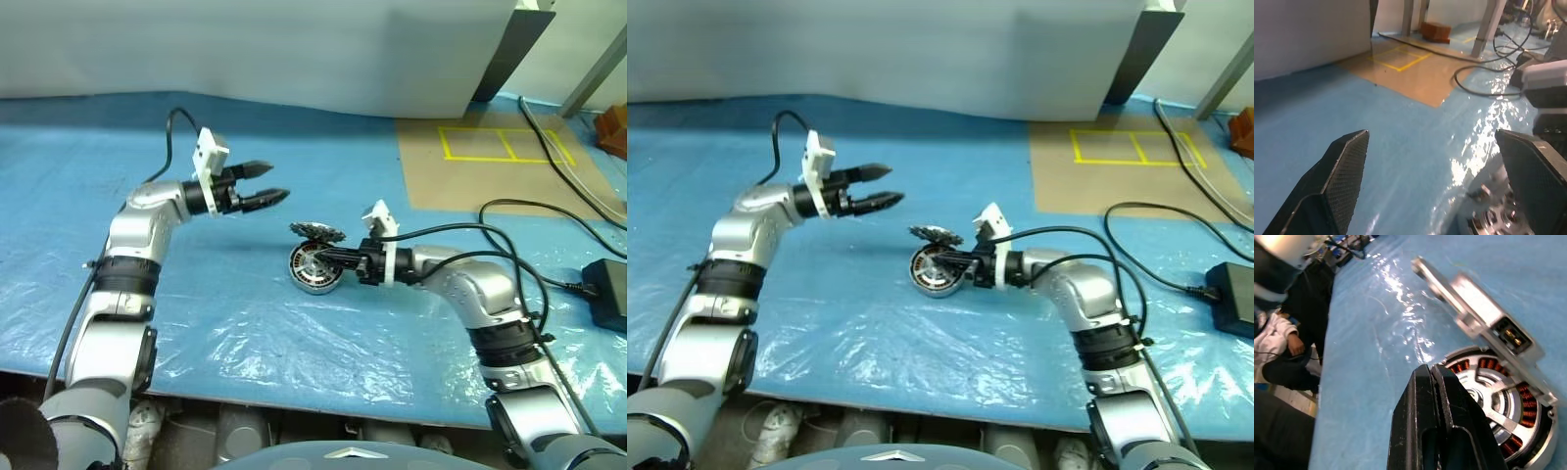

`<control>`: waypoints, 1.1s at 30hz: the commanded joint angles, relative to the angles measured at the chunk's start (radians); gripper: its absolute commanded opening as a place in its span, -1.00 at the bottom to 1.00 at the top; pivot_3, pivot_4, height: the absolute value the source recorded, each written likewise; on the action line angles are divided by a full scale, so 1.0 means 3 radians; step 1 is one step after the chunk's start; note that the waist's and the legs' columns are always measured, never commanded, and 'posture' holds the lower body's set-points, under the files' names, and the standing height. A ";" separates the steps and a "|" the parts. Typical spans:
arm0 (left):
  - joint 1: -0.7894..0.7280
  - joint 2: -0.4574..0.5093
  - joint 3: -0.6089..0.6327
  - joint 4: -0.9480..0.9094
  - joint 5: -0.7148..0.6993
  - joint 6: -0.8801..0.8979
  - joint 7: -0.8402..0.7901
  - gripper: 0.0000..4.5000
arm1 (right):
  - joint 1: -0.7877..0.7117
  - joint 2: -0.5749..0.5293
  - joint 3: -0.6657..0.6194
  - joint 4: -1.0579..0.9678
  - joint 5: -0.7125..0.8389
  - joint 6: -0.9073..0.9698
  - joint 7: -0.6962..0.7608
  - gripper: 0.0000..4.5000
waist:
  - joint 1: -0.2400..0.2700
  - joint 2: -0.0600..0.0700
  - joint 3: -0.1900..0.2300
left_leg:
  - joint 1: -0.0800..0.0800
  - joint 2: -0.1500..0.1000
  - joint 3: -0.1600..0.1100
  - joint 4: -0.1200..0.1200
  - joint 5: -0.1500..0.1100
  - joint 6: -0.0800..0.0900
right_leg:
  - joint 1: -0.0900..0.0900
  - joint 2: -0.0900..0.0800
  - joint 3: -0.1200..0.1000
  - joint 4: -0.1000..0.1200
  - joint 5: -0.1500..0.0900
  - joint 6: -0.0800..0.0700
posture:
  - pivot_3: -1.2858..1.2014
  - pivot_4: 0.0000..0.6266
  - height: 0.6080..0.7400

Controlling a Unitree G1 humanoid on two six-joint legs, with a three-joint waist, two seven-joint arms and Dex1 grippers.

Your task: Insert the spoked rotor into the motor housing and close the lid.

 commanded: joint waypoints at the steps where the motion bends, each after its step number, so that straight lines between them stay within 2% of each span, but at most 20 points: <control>1: -0.0340 -0.0143 0.0012 0.0427 0.0060 -0.0157 -0.0049 0.93 | 0.0146 -0.0140 -0.0174 -0.0347 0.0217 0.0125 0.0006 -0.98 | 0.0030 0.0000 0.0000 | -0.0001 0.0000 0.0000 -0.0002 0.0000 0.0000 | 0.0000 0.0000 -0.0001 -0.0001 0.0000 0.0000 | 0.03 -0.52 1.00; 9: -0.0786 -0.0677 -0.0254 0.1231 0.0386 -0.0465 -0.0380 0.93 | 0.0549 -0.0386 -0.0542 -0.0622 0.0341 0.0214 -0.0225 -0.98 | 0.0080 -0.0002 0.0001 | -0.0023 -0.0001 -0.0005 -0.0001 0.0000 0.0000 | 0.0000 -0.0002 -0.0007 -0.0022 0.0003 0.0005 | 0.03 -0.52 1.00; 20: -0.0792 -0.0867 -0.0493 0.1690 0.0826 -0.0907 -0.0785 0.93 | 0.0813 -0.0533 -0.0808 -0.1185 0.0534 0.0156 -0.0476 -0.98 | 0.0072 -0.0003 0.0002 | -0.0025 -0.0002 -0.0006 -0.0011 0.0000 0.0000 | 0.0002 -0.0002 -0.0009 -0.0032 0.0012 0.0019 | 0.03 -0.52 1.00; 22: -0.0744 -0.0874 -0.0506 0.1615 0.0851 -0.0942 -0.0847 0.93 | 0.0802 -0.0545 -0.0837 -0.1206 0.0547 0.0160 -0.0534 -0.98 | 0.0076 -0.0003 0.0002 | -0.0024 -0.0003 -0.0007 -0.0010 0.0000 0.0000 | 0.0002 -0.0003 -0.0009 -0.0032 0.0012 0.0020 | 0.03 -0.52 1.00; 28: -0.0292 -0.0783 -0.0701 0.0841 0.0858 -0.0961 -0.1204 0.93 | 0.0796 -0.0567 -0.0809 -0.1122 0.0515 0.0138 -0.0646 -0.98 | 0.0068 -0.0003 0.0002 | -0.0025 -0.0002 -0.0006 -0.0016 0.0000 0.0000 | 0.0003 -0.0003 -0.0009 -0.0033 0.0012 0.0019 | 0.03 -0.52 1.00; 33: 0.0001 -0.0746 -0.0850 0.0659 0.1008 -0.1002 -0.1051 0.93 | 0.0688 -0.0566 -0.0720 -0.0989 0.0437 0.0086 -0.0691 -0.98 | 0.0064 -0.0003 0.0002 | -0.0024 -0.0002 -0.0006 -0.0016 0.0000 0.0001 | 0.0003 -0.0003 -0.0010 -0.0033 0.0008 0.0014 | 0.03 -0.52 1.00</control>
